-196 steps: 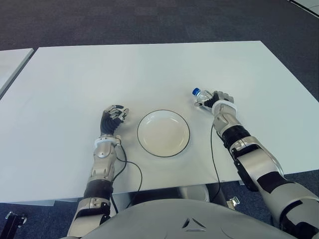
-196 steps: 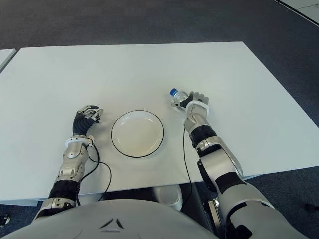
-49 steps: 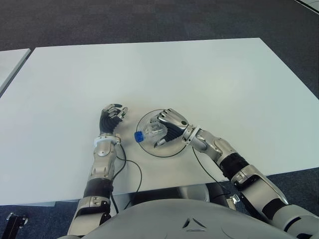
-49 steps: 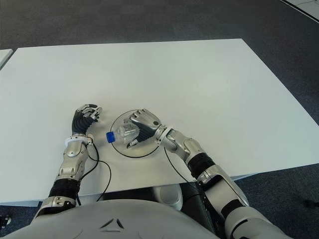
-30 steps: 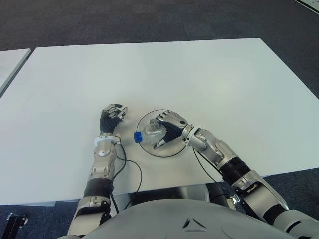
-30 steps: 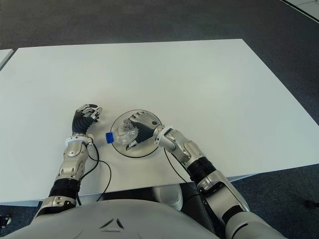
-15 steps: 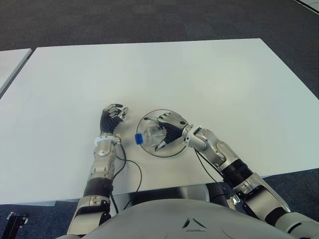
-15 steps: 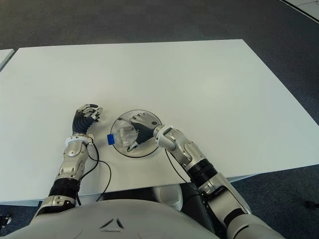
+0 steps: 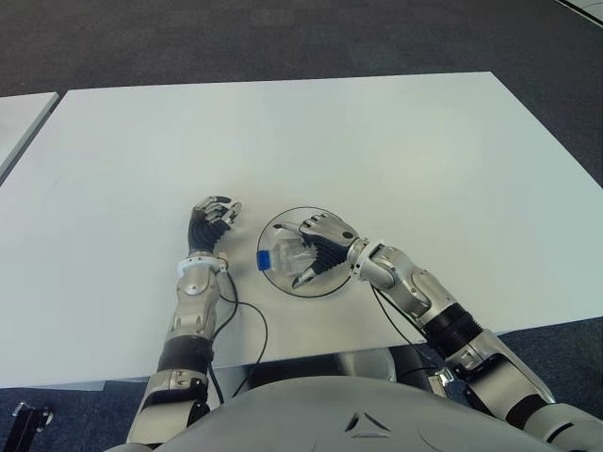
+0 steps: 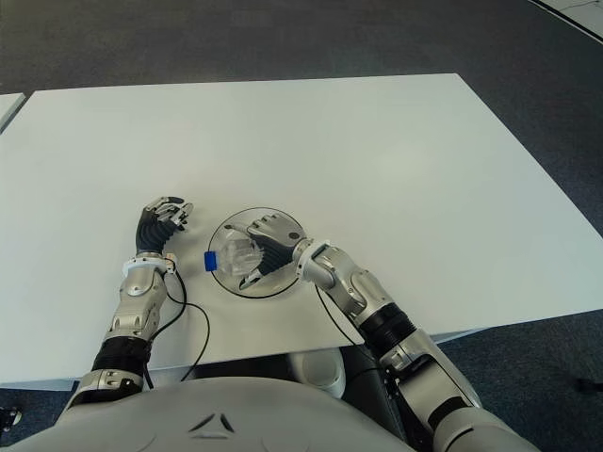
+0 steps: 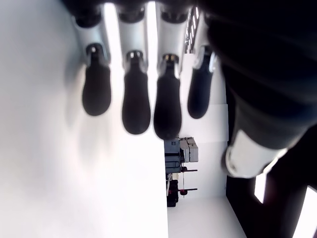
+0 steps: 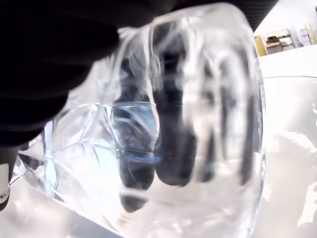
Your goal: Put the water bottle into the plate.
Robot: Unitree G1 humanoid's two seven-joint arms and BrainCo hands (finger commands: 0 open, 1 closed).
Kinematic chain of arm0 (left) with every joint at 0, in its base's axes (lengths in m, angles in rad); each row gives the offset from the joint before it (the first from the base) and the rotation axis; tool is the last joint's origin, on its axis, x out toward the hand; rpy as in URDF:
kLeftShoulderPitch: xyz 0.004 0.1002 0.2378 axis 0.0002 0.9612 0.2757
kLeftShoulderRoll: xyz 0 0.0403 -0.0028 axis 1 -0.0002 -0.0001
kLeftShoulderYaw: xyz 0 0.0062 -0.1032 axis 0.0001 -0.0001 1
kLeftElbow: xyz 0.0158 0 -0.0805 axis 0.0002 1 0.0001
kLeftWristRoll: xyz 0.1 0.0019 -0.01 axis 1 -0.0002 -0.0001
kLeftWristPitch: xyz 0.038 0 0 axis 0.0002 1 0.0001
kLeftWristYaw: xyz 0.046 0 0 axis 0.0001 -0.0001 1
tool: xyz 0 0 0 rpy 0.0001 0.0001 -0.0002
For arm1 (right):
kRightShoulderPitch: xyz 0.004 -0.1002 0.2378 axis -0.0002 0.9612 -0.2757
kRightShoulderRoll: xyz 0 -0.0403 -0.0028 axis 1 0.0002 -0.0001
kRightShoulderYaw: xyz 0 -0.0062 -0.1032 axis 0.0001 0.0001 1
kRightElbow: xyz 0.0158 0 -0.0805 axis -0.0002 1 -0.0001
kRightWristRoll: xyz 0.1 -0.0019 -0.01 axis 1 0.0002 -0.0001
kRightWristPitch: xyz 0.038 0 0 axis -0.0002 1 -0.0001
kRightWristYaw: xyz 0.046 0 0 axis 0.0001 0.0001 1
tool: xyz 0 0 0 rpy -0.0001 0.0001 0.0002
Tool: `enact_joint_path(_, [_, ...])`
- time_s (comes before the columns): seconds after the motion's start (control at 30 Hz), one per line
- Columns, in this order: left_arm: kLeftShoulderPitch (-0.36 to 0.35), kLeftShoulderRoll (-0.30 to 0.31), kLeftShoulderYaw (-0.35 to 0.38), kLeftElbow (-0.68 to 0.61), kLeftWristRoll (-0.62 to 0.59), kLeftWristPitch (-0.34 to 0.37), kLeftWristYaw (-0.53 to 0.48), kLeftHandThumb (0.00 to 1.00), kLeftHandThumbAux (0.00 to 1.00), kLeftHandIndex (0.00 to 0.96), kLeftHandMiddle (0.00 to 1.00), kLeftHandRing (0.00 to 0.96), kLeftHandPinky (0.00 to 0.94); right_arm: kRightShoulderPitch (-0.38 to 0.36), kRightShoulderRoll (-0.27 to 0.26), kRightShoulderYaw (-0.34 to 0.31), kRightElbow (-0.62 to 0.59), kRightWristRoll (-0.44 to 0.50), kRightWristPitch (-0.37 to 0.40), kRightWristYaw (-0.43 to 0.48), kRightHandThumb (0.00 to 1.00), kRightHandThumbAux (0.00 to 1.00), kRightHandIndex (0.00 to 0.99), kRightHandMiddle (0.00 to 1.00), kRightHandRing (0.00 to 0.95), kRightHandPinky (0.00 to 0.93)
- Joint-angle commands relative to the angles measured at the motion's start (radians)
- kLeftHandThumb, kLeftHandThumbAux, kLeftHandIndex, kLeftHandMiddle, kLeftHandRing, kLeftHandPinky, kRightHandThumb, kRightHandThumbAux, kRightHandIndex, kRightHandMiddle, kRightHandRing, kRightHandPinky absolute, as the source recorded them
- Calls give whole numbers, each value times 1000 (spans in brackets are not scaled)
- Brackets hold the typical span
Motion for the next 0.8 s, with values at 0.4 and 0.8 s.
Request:
enact_joint_path(0.4, [37, -2, -6, 69, -2, 31, -12, 706, 716, 434, 645, 639, 635, 11, 25, -24, 52, -12, -88, -228, 0, 365, 0, 0, 0, 0])
enact_joint_path(0.8, [37, 6, -19, 77, 12, 9, -15, 706, 716, 434, 640, 638, 629, 0, 28, -3, 85, -177, -54, -487, 59, 304, 0, 0, 0, 0])
